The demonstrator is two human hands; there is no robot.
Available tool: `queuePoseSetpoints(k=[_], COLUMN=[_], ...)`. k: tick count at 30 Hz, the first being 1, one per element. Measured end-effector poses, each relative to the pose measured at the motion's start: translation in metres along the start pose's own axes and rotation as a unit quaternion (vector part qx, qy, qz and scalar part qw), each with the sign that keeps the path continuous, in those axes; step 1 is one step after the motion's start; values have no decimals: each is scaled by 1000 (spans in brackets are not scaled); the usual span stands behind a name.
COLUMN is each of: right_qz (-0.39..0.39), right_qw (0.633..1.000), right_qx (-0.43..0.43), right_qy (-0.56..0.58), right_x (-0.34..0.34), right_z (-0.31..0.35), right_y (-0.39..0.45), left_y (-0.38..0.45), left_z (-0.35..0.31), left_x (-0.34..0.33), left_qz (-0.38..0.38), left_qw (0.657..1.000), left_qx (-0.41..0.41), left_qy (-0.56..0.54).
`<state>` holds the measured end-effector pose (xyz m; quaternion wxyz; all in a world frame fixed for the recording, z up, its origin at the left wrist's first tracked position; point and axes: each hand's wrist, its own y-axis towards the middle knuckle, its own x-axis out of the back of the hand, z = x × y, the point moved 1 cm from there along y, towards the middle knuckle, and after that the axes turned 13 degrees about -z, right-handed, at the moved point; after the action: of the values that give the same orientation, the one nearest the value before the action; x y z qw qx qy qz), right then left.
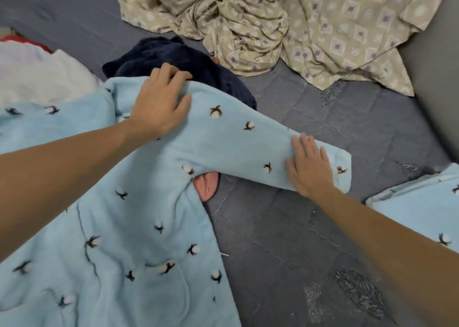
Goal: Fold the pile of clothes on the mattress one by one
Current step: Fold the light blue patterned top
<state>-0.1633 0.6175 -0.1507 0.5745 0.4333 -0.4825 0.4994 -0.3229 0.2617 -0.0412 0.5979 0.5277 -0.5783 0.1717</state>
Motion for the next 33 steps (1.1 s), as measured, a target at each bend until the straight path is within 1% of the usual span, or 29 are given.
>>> queuePoseSetpoints(k=[2,4,5,6,10,12,14,16,18,21,23,25,27,29,31,33], right_qz=[-105,-190,-206,-206,-149,-114,-83,-63,-44,-9,8,20,34,71,143,205], right_qw=[990,962,948,939,923,917,908,901,894,889,884,878,872,867,861,854], right_qx=[56,136,172,203,296,329,365,395,418,438,453,470,483,489,488,478], right_qy=[72,144,171,187,197,196,189,170,154,136,116,94,73,56,16,-12], right_x=[24,49,60,68,67,56,41,23,4,-28,-43,-49,-48,-42,-32,-20], right_z=[62,136,178,219,373,440,500,555,599,646,665,678,693,710,727,743], right_y=[11,23,28,31,29,25,23,22,22,19,19,24,35,49,60,70], left_y=[-16,-38,-50,-64,-136,-179,-221,-259,-288,-317,-331,-344,-355,-361,-360,-356], left_z=[13,33,47,61,128,161,191,219,244,272,285,297,311,328,343,357], left_x=[17,40,54,68,126,145,155,158,159,163,171,182,193,197,202,214], left_qz=[-6,-10,-11,-14,-30,-17,11,37,37,0,-18,-27,-14,34,76,65], left_qw=[999,998,998,997,981,969,958,949,948,952,943,919,887,838,790,722], left_qx=[15,27,36,52,188,248,285,309,312,301,329,393,460,522,547,579], left_qy=[-38,-52,-50,-47,-30,-3,28,41,41,51,43,27,-43,-155,-267,-372])
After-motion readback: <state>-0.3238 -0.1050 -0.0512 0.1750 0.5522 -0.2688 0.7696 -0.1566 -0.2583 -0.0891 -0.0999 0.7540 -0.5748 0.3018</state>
